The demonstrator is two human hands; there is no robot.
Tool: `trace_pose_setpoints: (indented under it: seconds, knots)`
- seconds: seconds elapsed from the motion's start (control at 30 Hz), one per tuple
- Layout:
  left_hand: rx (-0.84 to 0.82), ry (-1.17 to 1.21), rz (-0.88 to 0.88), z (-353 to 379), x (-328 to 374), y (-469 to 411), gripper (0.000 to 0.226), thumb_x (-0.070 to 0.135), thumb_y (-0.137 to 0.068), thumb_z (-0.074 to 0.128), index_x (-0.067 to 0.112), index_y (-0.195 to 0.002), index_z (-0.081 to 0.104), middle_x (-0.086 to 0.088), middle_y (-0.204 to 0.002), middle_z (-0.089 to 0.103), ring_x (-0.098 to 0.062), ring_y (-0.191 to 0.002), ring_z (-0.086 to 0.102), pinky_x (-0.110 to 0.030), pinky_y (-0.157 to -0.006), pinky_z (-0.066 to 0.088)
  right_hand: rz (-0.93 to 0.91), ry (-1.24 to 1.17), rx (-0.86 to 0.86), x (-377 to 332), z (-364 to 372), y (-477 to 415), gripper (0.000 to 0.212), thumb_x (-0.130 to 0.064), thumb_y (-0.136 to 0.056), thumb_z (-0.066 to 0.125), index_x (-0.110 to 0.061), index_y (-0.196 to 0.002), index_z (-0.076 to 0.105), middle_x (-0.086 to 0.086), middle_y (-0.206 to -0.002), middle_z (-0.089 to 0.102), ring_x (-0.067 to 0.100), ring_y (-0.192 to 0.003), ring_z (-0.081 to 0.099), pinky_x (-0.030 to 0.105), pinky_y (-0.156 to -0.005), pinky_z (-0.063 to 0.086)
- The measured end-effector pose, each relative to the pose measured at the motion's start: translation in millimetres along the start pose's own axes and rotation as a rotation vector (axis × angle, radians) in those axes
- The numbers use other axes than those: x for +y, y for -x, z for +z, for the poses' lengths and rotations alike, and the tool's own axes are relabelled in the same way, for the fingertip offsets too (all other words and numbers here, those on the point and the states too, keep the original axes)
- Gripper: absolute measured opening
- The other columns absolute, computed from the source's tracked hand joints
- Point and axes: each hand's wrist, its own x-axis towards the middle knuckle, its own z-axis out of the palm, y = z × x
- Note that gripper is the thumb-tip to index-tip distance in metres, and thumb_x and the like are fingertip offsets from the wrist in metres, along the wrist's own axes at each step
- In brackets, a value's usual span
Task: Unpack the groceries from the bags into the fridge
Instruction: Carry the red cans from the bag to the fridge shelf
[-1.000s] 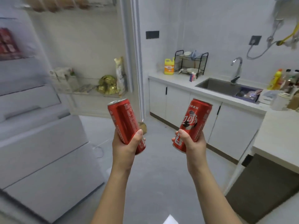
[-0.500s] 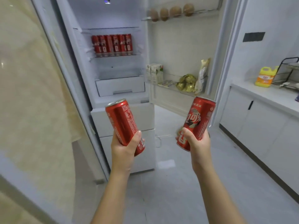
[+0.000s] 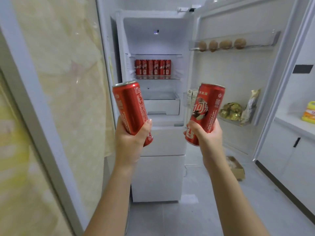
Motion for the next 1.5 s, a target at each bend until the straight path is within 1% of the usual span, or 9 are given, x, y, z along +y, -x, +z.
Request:
trace_pose_setpoints:
  seconds: [0.13, 0.27, 0.47, 0.63, 0.9, 1.07, 1.23, 1.4, 1.5]
  knots:
    - [-0.004, -0.047, 0.050, -6.0, 17.7, -19.7, 0.044, 0.054, -0.066, 0.076, 0.045, -0.106, 0.059, 0.013, -0.098, 0.069, -0.013, -0.090, 0.069, -0.032, -0.074, 0.059, -0.075, 0.040, 0.000, -18.9, 21.9, -9.4, 0.035, -0.025, -0.070, 0.072, -0.035, -0.102, 0.061, -0.008, -0.089, 0.068, 0.014, -0.082, 0.067, 0.035, -0.069, 0.061]
    - [-0.006, -0.075, 0.078, -8.3, 31.0, -31.7, 0.045, 0.051, -0.068, 0.077, 0.041, -0.108, 0.057, 0.016, -0.095, 0.067, -0.007, -0.087, 0.068, -0.017, -0.065, 0.054, -0.123, 0.070, -0.001, -35.0, 40.3, -15.7, 0.036, -0.025, -0.069, 0.073, -0.025, -0.103, 0.059, 0.000, -0.089, 0.066, 0.023, -0.079, 0.066, 0.041, -0.067, 0.061]
    - [-0.028, -0.061, 0.089, -10.7, 41.9, -45.2, 0.046, 0.039, -0.076, 0.081, 0.030, -0.115, 0.057, 0.008, -0.098, 0.066, 0.000, -0.081, 0.067, -0.015, -0.055, 0.053, -0.214, 0.042, -0.031, -50.9, 56.9, -22.4, 0.030, -0.014, -0.073, 0.074, -0.020, -0.098, 0.058, -0.010, -0.074, 0.063, 0.002, -0.061, 0.059, 0.018, -0.052, 0.052]
    - [-0.060, -0.057, 0.109, -13.0, 42.8, -51.1, 0.038, 0.036, -0.078, 0.080, 0.042, -0.104, 0.054, 0.012, -0.094, 0.065, 0.005, -0.080, 0.066, -0.012, -0.054, 0.051, -0.222, 0.061, -0.047, -48.5, 65.2, -27.3, 0.032, -0.005, -0.081, 0.074, -0.025, -0.098, 0.056, -0.012, -0.075, 0.065, 0.002, -0.064, 0.063, 0.019, -0.053, 0.054]
    - [-0.059, -0.044, 0.119, -15.3, 39.8, -63.9, 0.035, 0.034, -0.079, 0.079, 0.044, -0.099, 0.053, 0.016, -0.087, 0.064, 0.007, -0.077, 0.065, -0.008, -0.053, 0.049, -0.203, 0.097, -0.021, -42.5, 75.6, -35.6, 0.033, -0.023, -0.073, 0.076, -0.031, -0.100, 0.057, -0.005, -0.085, 0.066, 0.009, -0.071, 0.065, 0.028, -0.057, 0.059]
    - [-0.085, -0.064, 0.107, -12.2, 31.9, -73.3, 0.038, 0.036, -0.079, 0.079, 0.047, -0.100, 0.050, 0.018, -0.090, 0.063, 0.011, -0.078, 0.063, -0.009, -0.053, 0.049, -0.210, 0.094, -0.006, -36.7, 78.1, -47.5, 0.031, -0.017, -0.076, 0.077, -0.026, -0.099, 0.058, -0.011, -0.079, 0.066, 0.006, -0.068, 0.064, 0.021, -0.055, 0.054]
    - [-0.086, -0.098, 0.098, -1.7, 17.7, -92.3, 0.037, 0.036, -0.078, 0.079, 0.042, -0.102, 0.051, 0.031, -0.089, 0.061, 0.011, -0.078, 0.063, -0.009, -0.052, 0.049, -0.204, 0.099, 0.000, -21.2, 78.2, -70.6, 0.031, -0.010, -0.081, 0.076, -0.025, -0.099, 0.055, -0.018, -0.075, 0.065, 0.001, -0.064, 0.064, 0.016, -0.052, 0.051]
    - [-0.044, -0.123, 0.112, 15.9, -8.6, -120.3, 0.041, 0.036, -0.078, 0.080, 0.029, -0.111, 0.056, 0.029, -0.090, 0.062, 0.008, -0.079, 0.064, -0.008, -0.053, 0.049, -0.177, 0.100, 0.009, 7.2, 73.3, -107.0, 0.030, -0.014, -0.077, 0.076, -0.021, -0.098, 0.057, -0.017, -0.072, 0.063, 0.002, -0.061, 0.062, 0.019, -0.052, 0.052]
    - [-0.024, -0.143, 0.107, 28.0, -32.4, -139.2, 0.039, 0.035, -0.077, 0.081, 0.030, -0.108, 0.057, 0.024, -0.088, 0.064, 0.004, -0.077, 0.065, -0.010, -0.053, 0.050, -0.169, 0.087, 0.007, 29.6, 71.0, -134.2, 0.029, -0.017, -0.074, 0.074, -0.021, -0.098, 0.057, -0.016, -0.073, 0.064, 0.002, -0.061, 0.062, 0.018, -0.052, 0.051]
